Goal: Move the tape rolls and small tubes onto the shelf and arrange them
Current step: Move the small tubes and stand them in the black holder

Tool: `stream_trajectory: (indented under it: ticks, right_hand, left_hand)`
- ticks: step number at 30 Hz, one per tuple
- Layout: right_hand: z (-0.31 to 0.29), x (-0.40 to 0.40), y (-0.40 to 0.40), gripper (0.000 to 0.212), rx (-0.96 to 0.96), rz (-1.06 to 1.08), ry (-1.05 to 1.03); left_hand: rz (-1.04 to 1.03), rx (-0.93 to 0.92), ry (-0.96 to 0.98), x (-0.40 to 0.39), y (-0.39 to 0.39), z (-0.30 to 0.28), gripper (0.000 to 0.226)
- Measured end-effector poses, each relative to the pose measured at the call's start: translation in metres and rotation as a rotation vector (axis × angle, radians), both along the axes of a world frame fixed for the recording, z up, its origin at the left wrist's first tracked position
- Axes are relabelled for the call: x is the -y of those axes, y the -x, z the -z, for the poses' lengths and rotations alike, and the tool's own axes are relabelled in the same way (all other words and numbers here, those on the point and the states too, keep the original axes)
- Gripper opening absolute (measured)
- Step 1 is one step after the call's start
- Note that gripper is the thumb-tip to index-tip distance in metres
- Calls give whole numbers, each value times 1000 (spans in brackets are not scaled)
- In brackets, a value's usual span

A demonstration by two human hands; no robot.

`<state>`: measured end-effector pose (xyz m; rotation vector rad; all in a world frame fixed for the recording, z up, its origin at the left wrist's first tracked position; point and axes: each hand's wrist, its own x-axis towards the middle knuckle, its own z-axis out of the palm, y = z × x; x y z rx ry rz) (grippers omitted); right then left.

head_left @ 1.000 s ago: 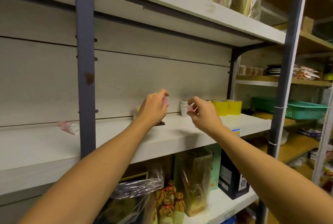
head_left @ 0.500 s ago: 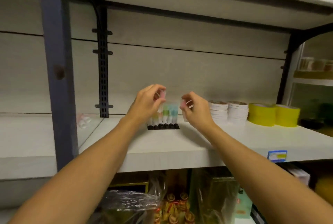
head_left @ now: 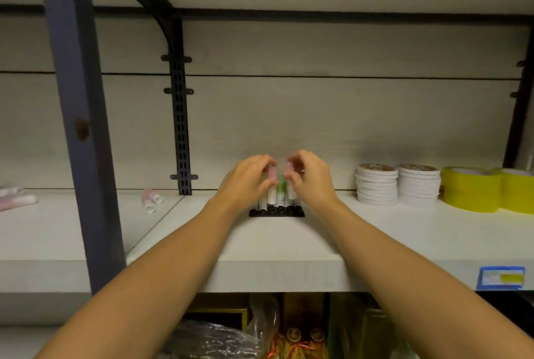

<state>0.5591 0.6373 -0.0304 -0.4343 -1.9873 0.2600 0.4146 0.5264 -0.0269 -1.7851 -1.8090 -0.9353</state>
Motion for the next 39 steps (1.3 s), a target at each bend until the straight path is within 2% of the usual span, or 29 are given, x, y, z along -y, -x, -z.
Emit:
stream_trajectory:
  ticks: [6, 14, 18, 22, 24, 31, 35, 39]
  right_hand:
    - [0, -1, 5, 21, -90, -53, 41]
    - [4, 3, 8, 23, -21, -55, -7]
    - [9, 3, 11, 17, 43, -28, -38]
    - [15, 3, 15, 19, 125, 25, -96]
    - [16, 4, 16, 20, 154, 55, -94]
    - [12, 9, 19, 17, 300, 169, -185]
    - [9, 13, 17, 12, 344, 186, -238]
    - [11, 15, 17, 15, 361, 224, -240]
  left_hand:
    - [-65, -142, 14, -5, 0, 5, 37]
    - [-91, -58, 37, -11, -2, 4, 37]
    - [-51, -55, 50, 0, -3, 5, 31]
    - [-91, -37, 27, 16, -3, 2, 64]
    - [-146, 6, -41, 21, -1, 0, 70]
    - [-338, 159, -42, 30, 13, 2, 58]
    - [-370, 188, -21, 26, 14, 4, 55]
    - [-372, 208, 27, 20, 13, 7, 54]
